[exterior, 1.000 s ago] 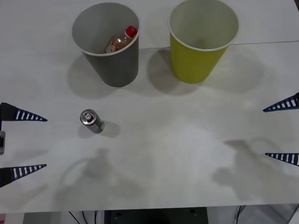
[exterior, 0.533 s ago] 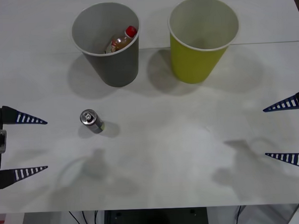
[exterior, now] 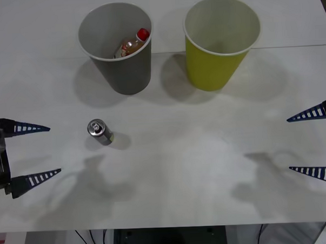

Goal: Put the can into the green bin and the plastic bottle into the gray bin

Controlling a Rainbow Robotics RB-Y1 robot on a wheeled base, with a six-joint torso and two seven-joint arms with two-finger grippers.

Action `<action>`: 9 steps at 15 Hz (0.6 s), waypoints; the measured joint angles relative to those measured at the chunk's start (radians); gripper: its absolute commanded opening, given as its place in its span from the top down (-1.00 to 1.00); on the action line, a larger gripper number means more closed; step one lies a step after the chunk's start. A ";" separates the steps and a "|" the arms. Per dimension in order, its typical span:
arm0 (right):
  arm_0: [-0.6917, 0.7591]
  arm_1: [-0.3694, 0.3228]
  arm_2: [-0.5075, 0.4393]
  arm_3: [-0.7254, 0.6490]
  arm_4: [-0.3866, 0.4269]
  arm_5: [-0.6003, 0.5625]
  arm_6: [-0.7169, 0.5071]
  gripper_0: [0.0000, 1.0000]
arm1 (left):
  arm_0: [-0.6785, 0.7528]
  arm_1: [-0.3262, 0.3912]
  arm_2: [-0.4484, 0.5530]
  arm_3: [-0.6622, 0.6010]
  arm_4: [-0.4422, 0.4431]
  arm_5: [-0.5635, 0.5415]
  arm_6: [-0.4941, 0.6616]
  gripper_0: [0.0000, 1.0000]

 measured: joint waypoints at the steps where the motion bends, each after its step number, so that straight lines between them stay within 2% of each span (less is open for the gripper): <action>1: 0.000 0.000 0.000 0.000 0.000 0.000 0.000 -1.00 | -0.005 0.000 -0.020 0.027 0.045 0.018 -0.006 -1.00; 3: 0.000 0.000 0.000 0.000 0.000 0.000 0.000 -1.00 | -0.017 0.000 -0.063 0.080 0.130 0.045 -0.034 -1.00; 9: 0.000 0.000 0.000 0.000 0.000 0.000 0.000 -1.00 | -0.111 -0.001 -0.258 0.277 0.360 0.090 -0.339 -1.00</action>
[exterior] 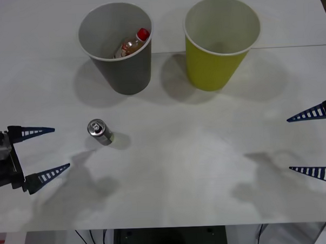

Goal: Put the can into the green bin and the plastic bottle into the gray bin

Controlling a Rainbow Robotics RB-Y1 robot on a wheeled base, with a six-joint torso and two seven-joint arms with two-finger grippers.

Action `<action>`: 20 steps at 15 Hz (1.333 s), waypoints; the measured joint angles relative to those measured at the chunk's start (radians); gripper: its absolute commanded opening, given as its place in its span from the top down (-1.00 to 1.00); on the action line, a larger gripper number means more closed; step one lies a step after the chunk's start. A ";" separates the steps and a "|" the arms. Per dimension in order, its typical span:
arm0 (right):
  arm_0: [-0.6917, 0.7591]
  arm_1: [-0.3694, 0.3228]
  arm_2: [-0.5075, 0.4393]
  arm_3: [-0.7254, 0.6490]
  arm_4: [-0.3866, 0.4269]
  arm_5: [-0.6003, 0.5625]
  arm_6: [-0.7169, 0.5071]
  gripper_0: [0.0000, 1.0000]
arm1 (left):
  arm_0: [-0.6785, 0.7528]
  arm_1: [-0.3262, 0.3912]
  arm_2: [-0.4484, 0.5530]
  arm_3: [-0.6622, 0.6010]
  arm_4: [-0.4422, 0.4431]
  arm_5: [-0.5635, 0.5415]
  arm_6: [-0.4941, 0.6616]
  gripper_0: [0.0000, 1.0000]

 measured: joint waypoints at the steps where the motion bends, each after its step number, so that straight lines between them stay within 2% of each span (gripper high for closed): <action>1: 0.000 0.000 0.000 0.000 0.000 0.000 0.000 -1.00 | -0.020 -0.004 -0.030 0.035 0.036 0.000 -0.047 -1.00; 6: 0.000 0.000 0.000 0.000 0.000 0.000 0.000 -1.00 | -0.109 -0.085 -0.120 0.202 0.128 -0.017 -0.224 -1.00; 12: 0.000 0.000 0.000 0.000 0.000 0.000 0.000 -1.00 | -0.185 -0.227 -0.124 0.346 0.120 -0.062 -0.276 -1.00; 20: 0.000 0.000 0.000 0.000 0.000 0.000 0.000 -1.00 | -0.276 -0.343 -0.124 0.483 0.103 -0.078 -0.316 -1.00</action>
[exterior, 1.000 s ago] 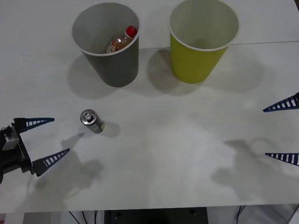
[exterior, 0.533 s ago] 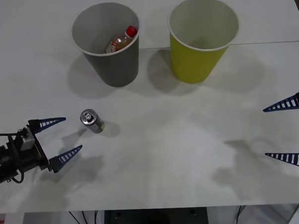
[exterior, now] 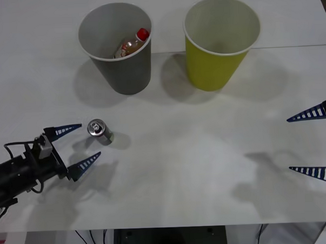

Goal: Put the can into the green bin and the plastic bottle into the gray bin

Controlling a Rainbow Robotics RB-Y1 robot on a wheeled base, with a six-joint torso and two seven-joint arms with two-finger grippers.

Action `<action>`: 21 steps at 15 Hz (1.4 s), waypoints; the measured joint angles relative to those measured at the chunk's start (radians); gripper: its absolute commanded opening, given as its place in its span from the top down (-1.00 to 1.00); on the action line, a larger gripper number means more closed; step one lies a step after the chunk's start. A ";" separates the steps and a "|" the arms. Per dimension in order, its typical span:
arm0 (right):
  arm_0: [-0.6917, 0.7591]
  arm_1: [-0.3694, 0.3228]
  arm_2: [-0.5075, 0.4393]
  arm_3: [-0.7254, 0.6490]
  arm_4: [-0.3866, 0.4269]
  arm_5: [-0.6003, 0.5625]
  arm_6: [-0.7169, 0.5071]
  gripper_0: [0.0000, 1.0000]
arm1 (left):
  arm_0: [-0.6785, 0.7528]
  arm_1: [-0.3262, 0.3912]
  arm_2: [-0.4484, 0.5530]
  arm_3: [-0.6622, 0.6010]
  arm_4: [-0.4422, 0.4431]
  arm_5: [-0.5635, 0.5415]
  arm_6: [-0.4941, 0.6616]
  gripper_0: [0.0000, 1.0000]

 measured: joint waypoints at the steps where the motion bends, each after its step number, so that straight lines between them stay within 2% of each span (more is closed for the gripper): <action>1: 0.000 0.000 0.000 0.000 0.000 0.000 0.000 -1.00 | -0.017 -0.017 0.000 0.025 -0.004 0.000 -0.004 -1.00; 9: 0.000 0.000 0.000 0.000 0.000 0.000 0.000 -1.00 | -0.119 -0.118 0.000 0.154 -0.018 0.001 -0.022 -1.00; 14: 0.000 0.000 0.000 0.000 0.000 0.000 0.000 -1.00 | -0.151 -0.153 0.000 0.180 -0.025 0.009 -0.023 -1.00; 15: 0.000 0.000 0.000 0.000 0.000 0.000 0.000 -1.00 | -0.154 -0.154 0.000 0.180 -0.027 0.011 -0.023 -0.60; 16: 0.000 0.000 0.000 0.000 0.000 0.000 0.000 -1.00 | -0.155 -0.155 0.000 0.180 -0.028 0.012 -0.023 0.42; 17: 0.000 0.000 0.000 0.000 0.000 0.000 0.000 -1.00 | -0.155 -0.156 0.000 0.179 -0.028 0.012 -0.022 0.85; 18: 0.000 0.000 0.000 0.000 0.000 0.000 0.000 -1.00 | -0.155 -0.156 0.000 0.179 -0.028 0.011 -0.022 1.00; 21: 0.000 0.000 0.000 0.000 0.000 0.000 0.000 -1.00 | -0.155 -0.156 0.000 0.179 -0.033 0.009 -0.021 1.00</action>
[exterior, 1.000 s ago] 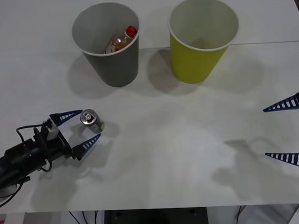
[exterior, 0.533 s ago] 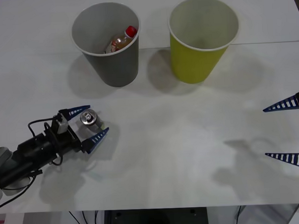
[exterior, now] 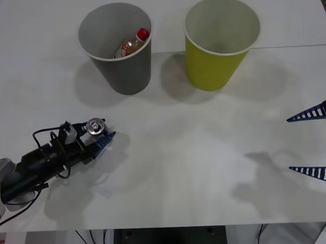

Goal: Put the can into the green bin and the plastic bottle into the gray bin

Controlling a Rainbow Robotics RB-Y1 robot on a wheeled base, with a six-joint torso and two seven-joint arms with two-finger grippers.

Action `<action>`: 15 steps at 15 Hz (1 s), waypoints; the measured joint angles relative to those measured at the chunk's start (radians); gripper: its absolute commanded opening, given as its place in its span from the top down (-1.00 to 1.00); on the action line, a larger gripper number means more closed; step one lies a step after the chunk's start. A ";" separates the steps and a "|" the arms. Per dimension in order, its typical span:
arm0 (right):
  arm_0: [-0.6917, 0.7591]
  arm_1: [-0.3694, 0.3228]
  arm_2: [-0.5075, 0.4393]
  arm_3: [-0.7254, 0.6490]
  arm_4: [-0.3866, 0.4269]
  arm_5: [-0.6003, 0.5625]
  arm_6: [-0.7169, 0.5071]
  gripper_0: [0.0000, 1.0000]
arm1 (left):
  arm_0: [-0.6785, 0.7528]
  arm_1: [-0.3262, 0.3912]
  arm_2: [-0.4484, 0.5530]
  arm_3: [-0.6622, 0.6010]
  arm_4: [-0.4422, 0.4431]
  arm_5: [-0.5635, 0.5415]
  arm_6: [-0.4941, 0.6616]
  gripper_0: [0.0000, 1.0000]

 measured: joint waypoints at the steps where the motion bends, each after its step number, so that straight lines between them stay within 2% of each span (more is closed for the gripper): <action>1: 0.000 0.000 0.000 0.000 0.000 0.000 0.000 -1.00 | 0.000 0.000 0.000 0.000 -0.004 -0.001 0.002 1.00; 9: 0.000 0.000 0.000 0.000 0.000 0.000 0.000 -1.00 | 0.003 0.013 0.000 -0.053 -0.077 -0.018 0.054 1.00; 15: 0.000 0.000 0.000 0.000 0.000 0.000 0.000 -1.00 | 0.040 0.106 0.001 -0.287 -0.226 -0.007 0.390 1.00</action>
